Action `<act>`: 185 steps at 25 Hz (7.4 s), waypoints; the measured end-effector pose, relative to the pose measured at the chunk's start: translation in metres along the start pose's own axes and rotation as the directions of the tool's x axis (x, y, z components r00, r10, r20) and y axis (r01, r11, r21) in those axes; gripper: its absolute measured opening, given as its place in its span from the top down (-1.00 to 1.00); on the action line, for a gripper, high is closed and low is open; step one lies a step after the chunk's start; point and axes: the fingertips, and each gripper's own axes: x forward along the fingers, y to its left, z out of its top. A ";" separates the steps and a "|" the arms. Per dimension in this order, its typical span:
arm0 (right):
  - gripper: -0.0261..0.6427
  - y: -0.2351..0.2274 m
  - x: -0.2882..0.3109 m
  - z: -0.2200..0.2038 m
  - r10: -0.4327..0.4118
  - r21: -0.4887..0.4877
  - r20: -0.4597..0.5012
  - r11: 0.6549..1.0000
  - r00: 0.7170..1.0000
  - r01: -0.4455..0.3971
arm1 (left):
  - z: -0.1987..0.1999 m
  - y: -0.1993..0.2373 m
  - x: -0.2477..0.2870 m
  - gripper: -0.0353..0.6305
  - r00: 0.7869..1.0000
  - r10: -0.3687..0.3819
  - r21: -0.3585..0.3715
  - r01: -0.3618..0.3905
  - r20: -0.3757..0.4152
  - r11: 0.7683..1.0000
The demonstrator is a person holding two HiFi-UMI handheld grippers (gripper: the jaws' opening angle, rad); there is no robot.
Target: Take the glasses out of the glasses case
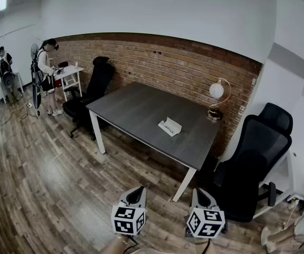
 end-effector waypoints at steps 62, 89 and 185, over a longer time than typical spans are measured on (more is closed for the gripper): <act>0.83 -0.101 0.316 0.024 0.022 0.178 -0.117 0.984 0.993 -0.001 | 0.041 0.104 0.290 0.83 0.996 0.053 -0.015 -0.054 -0.071 0.998; 0.83 -0.090 0.477 0.071 -0.167 0.213 -0.123 0.958 0.978 0.190 | 0.109 0.233 0.465 0.83 0.992 -0.087 -0.001 0.088 -0.090 0.996; 0.58 -0.042 0.620 -0.076 0.283 -0.063 -0.827 0.812 0.486 -0.580 | -0.017 0.311 0.532 0.83 0.928 -0.035 -0.027 0.027 -0.370 0.999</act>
